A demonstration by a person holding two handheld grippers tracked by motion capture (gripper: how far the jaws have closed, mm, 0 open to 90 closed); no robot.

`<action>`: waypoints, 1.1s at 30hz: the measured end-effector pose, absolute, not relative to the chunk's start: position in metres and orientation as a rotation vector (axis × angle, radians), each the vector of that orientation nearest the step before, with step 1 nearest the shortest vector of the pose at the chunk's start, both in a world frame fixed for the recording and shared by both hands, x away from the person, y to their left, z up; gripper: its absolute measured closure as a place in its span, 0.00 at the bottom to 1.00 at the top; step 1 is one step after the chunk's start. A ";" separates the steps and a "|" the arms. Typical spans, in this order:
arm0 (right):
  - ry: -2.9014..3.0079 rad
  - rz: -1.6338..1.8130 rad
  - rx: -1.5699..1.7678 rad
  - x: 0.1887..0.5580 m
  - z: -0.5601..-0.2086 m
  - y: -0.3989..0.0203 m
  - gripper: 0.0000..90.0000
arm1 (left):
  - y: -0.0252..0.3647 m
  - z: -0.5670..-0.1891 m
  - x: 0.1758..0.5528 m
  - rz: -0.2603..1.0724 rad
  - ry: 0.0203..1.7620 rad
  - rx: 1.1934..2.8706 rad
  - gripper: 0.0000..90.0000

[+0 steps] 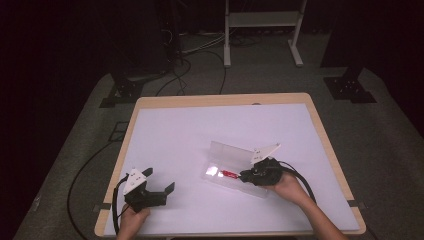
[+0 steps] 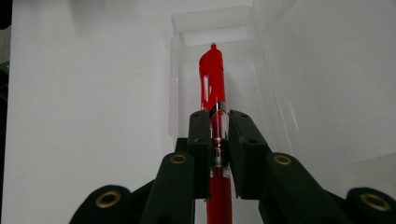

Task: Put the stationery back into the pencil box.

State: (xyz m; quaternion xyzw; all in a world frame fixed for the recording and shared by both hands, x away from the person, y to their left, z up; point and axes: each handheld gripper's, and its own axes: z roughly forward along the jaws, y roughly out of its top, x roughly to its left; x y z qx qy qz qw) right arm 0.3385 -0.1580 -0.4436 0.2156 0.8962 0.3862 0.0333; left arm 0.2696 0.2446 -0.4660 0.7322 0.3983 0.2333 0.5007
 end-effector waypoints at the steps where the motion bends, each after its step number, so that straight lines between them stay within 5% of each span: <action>1: 2.761 1.186 0.667 0.339 -0.445 -0.158 0.88 | 0.245 -0.466 0.270 0.565 0.963 1.770 0.00; 33: 2.799 1.169 0.712 0.342 -0.462 -0.158 0.81 | 0.245 -0.466 0.270 0.561 0.963 1.771 0.00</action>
